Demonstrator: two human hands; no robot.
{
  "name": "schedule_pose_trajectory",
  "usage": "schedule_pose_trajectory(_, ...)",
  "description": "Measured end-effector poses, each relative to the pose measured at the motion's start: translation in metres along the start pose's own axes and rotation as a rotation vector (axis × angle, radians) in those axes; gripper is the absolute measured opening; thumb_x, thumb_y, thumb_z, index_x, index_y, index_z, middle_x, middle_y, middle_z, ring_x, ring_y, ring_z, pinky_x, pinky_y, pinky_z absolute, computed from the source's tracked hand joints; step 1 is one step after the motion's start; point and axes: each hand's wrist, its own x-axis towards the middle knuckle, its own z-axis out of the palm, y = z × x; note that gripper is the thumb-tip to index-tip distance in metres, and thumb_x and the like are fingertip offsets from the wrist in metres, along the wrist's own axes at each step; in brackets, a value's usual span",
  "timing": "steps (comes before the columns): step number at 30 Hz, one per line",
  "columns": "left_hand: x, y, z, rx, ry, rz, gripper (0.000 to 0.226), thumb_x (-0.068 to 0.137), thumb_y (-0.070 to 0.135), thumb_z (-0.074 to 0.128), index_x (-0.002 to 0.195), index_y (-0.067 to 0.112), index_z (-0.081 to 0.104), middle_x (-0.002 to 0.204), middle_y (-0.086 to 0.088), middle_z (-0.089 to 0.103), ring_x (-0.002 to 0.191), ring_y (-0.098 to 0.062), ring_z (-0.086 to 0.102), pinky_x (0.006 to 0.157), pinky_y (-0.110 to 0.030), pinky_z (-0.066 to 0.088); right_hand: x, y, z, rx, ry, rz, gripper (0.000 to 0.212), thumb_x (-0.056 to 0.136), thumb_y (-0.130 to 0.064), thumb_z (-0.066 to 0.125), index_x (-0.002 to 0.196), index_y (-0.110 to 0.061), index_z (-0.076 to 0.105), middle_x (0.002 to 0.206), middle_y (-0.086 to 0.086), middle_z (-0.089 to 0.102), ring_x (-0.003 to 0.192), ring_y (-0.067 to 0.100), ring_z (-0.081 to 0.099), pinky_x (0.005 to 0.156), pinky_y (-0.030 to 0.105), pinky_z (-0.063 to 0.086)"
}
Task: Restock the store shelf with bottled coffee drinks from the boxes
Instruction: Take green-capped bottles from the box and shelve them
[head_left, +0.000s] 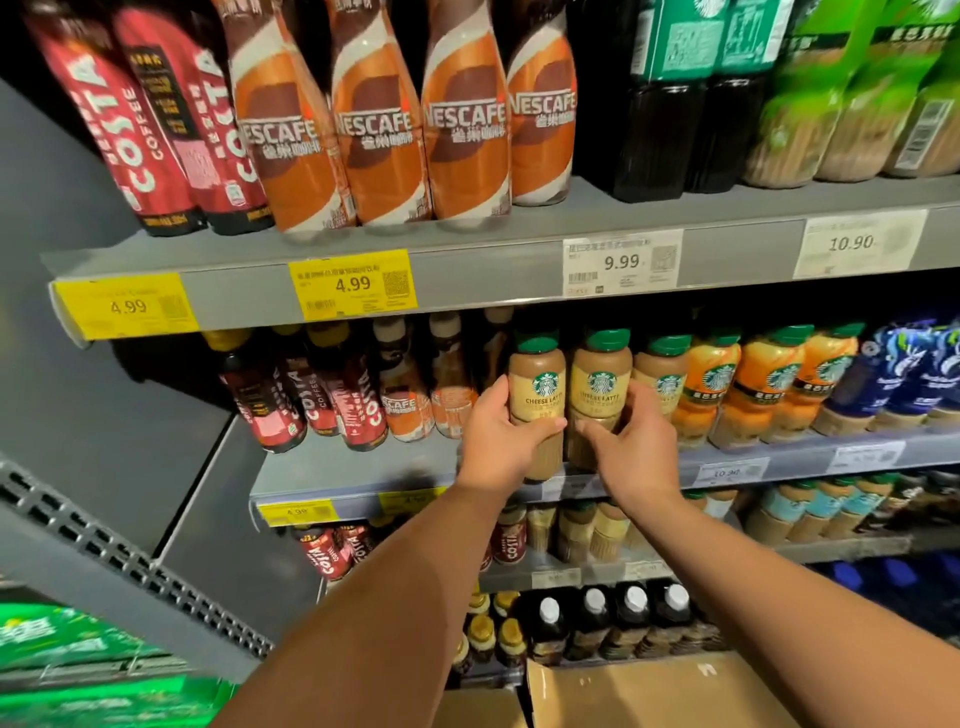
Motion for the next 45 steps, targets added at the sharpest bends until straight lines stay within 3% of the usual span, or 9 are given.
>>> schedule_pose_trajectory(3, 0.006, -0.002, -0.002, 0.006, 0.018, 0.0, 0.039, 0.073, 0.0, 0.076, 0.101, 0.021, 0.059, 0.108, -0.011, 0.066, 0.1, -0.021, 0.064, 0.089, -0.04, 0.053, 0.002, -0.001, 0.005, -0.027, 0.025, -0.007, 0.041, 0.08, -0.01, 0.073, 0.115, -0.014, 0.054, 0.094, -0.009, 0.053, 0.089, 0.01, 0.052, 0.076, 0.026, 0.041)
schedule_pose_trajectory(10, 0.016, -0.005, -0.001, 0.02, 0.014, -0.012, 0.035, 0.073, 0.003, 0.076, 0.099, 0.022, 0.06, 0.106, -0.009, 0.067, 0.098, -0.02, 0.065, 0.089, -0.044, 0.053, 0.004, -0.004, 0.016, -0.064, 0.092, 0.024, 0.035, 0.081, -0.011, 0.071, 0.112, -0.016, 0.054, 0.097, -0.004, 0.059, 0.093, 0.017, 0.056, 0.081, 0.033, 0.045)
schedule_pose_trajectory(13, 0.019, -0.006, -0.001, 0.036, 0.021, -0.024, 0.035, 0.073, 0.007, 0.077, 0.1, 0.02, 0.06, 0.108, -0.01, 0.066, 0.099, -0.021, 0.064, 0.089, -0.047, 0.052, 0.004, -0.005, 0.021, -0.082, 0.133, 0.045, 0.035, 0.081, -0.011, 0.07, 0.112, -0.017, 0.054, 0.095, -0.006, 0.058, 0.095, 0.019, 0.057, 0.078, 0.029, 0.041)
schedule_pose_trajectory(18, 0.022, -0.014, -0.008, 0.066, 0.028, -0.044, 0.037, 0.072, 0.008, 0.079, 0.103, 0.014, 0.059, 0.107, -0.013, 0.064, 0.098, -0.025, 0.063, 0.087, -0.049, 0.052, 0.003, -0.004, 0.027, -0.138, 0.142, 0.071, 0.041, 0.081, -0.009, 0.07, 0.117, -0.014, 0.051, 0.109, 0.006, 0.064, 0.102, 0.026, 0.058, 0.084, 0.036, 0.045)
schedule_pose_trajectory(25, 0.021, -0.023, -0.01, 0.087, 0.05, -0.053, 0.041, 0.072, 0.007, 0.079, 0.108, 0.01, 0.06, 0.106, -0.011, 0.066, 0.099, -0.025, 0.063, 0.089, -0.046, 0.052, 0.003, 0.0, 0.028, -0.227, 0.11, 0.119, 0.04, 0.082, -0.014, 0.07, 0.115, -0.008, 0.048, 0.108, 0.014, 0.065, 0.1, 0.034, 0.06, 0.076, 0.034, 0.044)
schedule_pose_trajectory(33, 0.021, -0.026, -0.007, 0.141, 0.064, -0.041, 0.054, 0.07, 0.015, 0.081, 0.119, 0.014, 0.06, 0.115, -0.011, 0.059, 0.105, -0.023, 0.058, 0.094, -0.042, 0.049, -0.001, -0.004, 0.034, -0.16, 0.309, 0.27, 0.057, 0.066, -0.033, 0.084, 0.11, -0.012, 0.054, 0.105, 0.006, 0.062, 0.099, 0.026, 0.057, 0.08, 0.038, 0.047)
schedule_pose_trajectory(40, 0.018, -0.03, -0.008, 0.14, 0.052, -0.016, 0.046, 0.072, 0.015, 0.079, 0.114, 0.019, 0.061, 0.114, -0.008, 0.062, 0.102, -0.017, 0.059, 0.092, -0.034, 0.05, -0.006, 0.006, 0.037, -0.13, 0.297, 0.28, 0.029, 0.076, -0.033, 0.076, 0.099, -0.016, 0.068, 0.092, 0.003, 0.07, 0.089, 0.025, 0.062, 0.073, 0.032, 0.047)
schedule_pose_trajectory(45, 0.018, -0.029, 0.001, 0.155, 0.065, -0.007, 0.051, 0.072, 0.016, 0.079, 0.12, 0.017, 0.06, 0.115, -0.007, 0.054, 0.104, -0.022, 0.057, 0.094, -0.04, 0.049, -0.008, 0.013, 0.03, -0.11, 0.266, 0.236, 0.033, 0.078, -0.032, 0.073, 0.107, -0.017, 0.067, 0.099, 0.003, 0.069, 0.095, 0.024, 0.061, 0.081, 0.039, 0.051)
